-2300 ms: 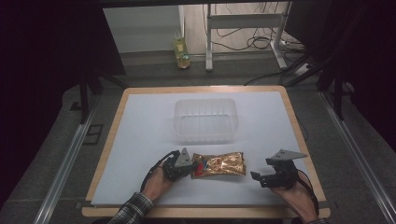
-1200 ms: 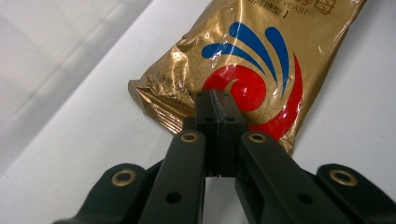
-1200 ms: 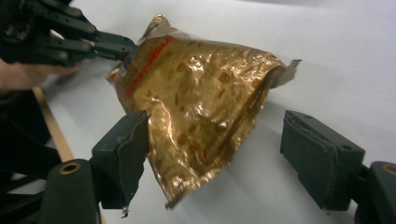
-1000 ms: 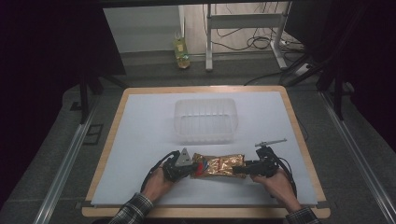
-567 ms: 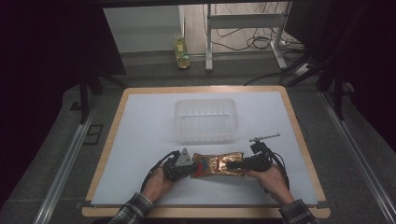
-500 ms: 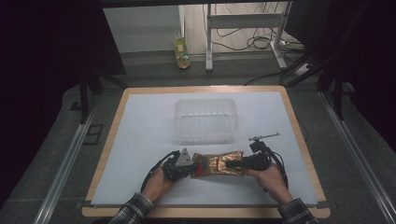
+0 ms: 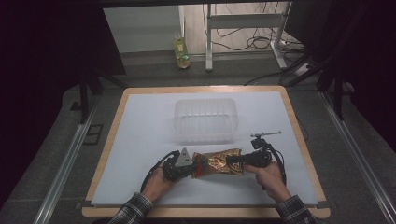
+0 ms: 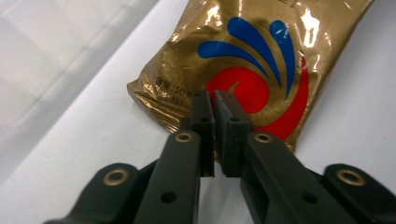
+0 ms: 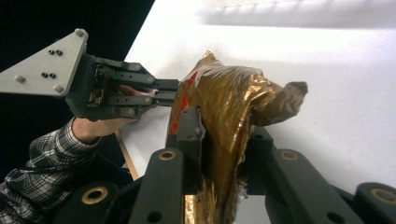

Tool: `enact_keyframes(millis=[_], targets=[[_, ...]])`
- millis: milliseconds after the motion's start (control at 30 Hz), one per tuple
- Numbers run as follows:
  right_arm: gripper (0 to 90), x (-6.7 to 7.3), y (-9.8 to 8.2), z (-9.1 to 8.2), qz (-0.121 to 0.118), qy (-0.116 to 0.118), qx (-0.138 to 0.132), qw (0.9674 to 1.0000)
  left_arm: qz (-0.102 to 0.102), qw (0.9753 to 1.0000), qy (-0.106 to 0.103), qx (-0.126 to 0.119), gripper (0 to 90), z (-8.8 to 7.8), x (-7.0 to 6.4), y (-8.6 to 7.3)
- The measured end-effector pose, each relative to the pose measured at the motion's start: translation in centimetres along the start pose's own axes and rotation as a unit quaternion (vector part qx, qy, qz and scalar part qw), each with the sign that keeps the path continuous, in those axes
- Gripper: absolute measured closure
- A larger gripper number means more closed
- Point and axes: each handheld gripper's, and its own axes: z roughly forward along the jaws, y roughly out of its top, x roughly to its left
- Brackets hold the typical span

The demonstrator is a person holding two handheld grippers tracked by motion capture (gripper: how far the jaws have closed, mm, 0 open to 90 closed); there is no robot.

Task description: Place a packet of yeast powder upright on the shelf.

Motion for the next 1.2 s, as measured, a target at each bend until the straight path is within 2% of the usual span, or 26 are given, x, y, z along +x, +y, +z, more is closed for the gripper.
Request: enact_keyframes(millis=[67, 200, 433, 500, 700, 800, 1000, 1033, 1100, 1133, 1200], targets=[[74.7, 0.6, 0.1, -0.3, -0.021, -0.005, -0.004, 0.9998, -0.008, 0.9999, 0.0, -0.008, 79.9, -0.2, 0.2, 0.0], [74.9, 1.0, 0.3, -0.5, -0.031, -0.006, -0.007, 0.9995, -0.014, 0.9998, 0.001, -0.015, 77.2, -0.4, 0.2, 0.0], [75.2, 1.3, 0.6, -1.2, -0.035, -0.011, -0.012, 0.9992, -0.022, 0.9993, 0.002, -0.029, 67.7, -1.4, 0.3, -0.2], [75.4, 1.4, 0.7, -1.6, -0.036, -0.013, -0.015, 0.9991, -0.024, 0.9992, 0.003, -0.031, 61.3, -1.5, 0.4, -0.3], [75.5, 1.7, 0.8, -2.2, -0.043, -0.016, -0.019, 0.9988, -0.023, 0.9989, 0.006, -0.041, 51.1, -2.1, 0.2, -0.4], [75.7, 2.0, 1.0, -2.6, -0.047, -0.021, -0.021, 0.9984, -0.017, 0.9988, 0.011, -0.044, 40.0, -2.5, 0.0, -0.8], [75.7, 2.2, 1.2, -3.2, -0.05, -0.026, -0.024, 0.9982, -0.019, 0.9985, 0.01, -0.05, 31.6, -3.0, -0.2, -0.9], [75.7, 2.2, 1.3, -3.4, -0.052, -0.026, -0.026, 0.998, -0.022, 0.9983, 0.008, -0.053, 26.6, -3.1, -0.3, -0.9], [75.6, 2.3, 1.3, -3.5, -0.052, -0.026, -0.026, 0.998, -0.022, 0.9983, 0.007, -0.053, 25.3, -3.3, -0.3, -1.0], [75.7, 2.4, 1.4, -3.7, -0.053, -0.026, -0.029, 0.9978, -0.026, 0.9983, 0.009, -0.052, 20.8, -3.4, -0.4, -1.0], [75.7, 2.5, 1.5, -3.9, -0.052, -0.028, -0.029, 0.9978, -0.028, 0.9982, 0.009, -0.051, 18.1, -3.4, -0.4, -1.1]])
